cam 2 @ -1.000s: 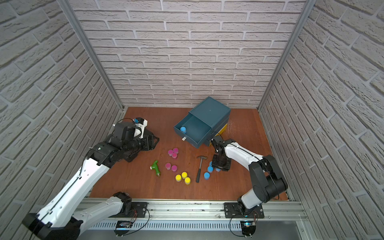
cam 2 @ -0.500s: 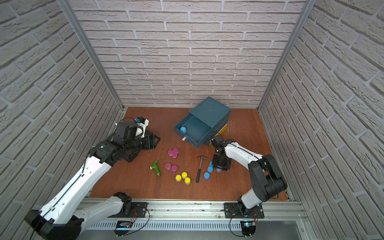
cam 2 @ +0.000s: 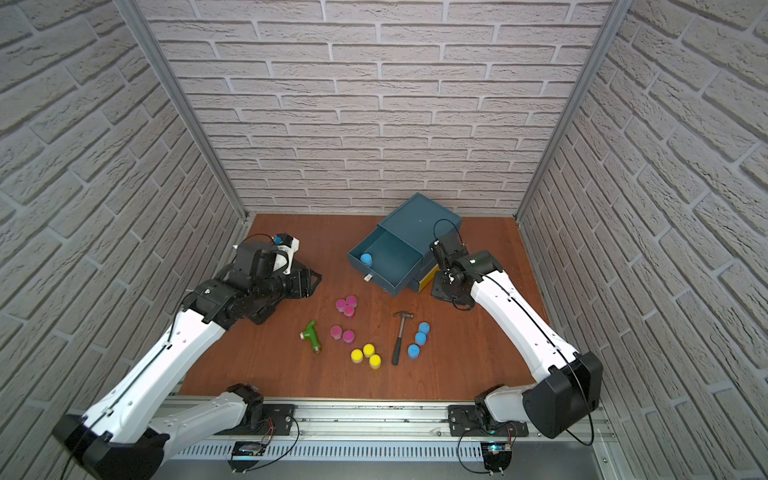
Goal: Put the paint cans in the drawer according to color
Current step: Pick up the paint can at the center of the board, then place the paint can in the drawer.
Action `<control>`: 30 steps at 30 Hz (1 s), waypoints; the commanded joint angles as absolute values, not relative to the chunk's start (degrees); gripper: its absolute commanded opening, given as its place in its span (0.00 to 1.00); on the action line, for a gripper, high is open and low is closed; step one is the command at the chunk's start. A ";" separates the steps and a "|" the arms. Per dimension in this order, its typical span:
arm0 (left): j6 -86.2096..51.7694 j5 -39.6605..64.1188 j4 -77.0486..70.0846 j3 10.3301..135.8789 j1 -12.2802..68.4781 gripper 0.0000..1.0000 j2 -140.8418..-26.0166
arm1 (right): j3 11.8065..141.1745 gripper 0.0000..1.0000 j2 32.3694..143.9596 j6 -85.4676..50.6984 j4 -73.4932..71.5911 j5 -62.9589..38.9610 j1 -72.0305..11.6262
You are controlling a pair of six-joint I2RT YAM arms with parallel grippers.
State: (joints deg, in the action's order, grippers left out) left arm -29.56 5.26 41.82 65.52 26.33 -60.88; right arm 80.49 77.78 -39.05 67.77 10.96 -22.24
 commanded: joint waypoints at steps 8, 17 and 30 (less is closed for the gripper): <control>-28.54 6.06 38.33 67.59 26.36 0.69 -62.85 | 107.33 0.02 89.82 -32.84 75.73 11.36 -29.67; -28.62 5.54 38.22 68.09 26.60 0.69 -62.99 | 123.25 0.02 104.53 -31.08 76.18 8.24 -33.28; -28.86 5.09 38.67 68.62 26.88 0.69 -62.88 | 129.99 0.02 118.71 -29.44 76.38 4.28 -34.30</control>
State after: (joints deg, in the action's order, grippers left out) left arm -29.34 5.37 40.25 67.13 26.41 -63.18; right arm 128.64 118.72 -30.59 76.29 5.43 -33.91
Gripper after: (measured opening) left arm 0.689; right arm 0.394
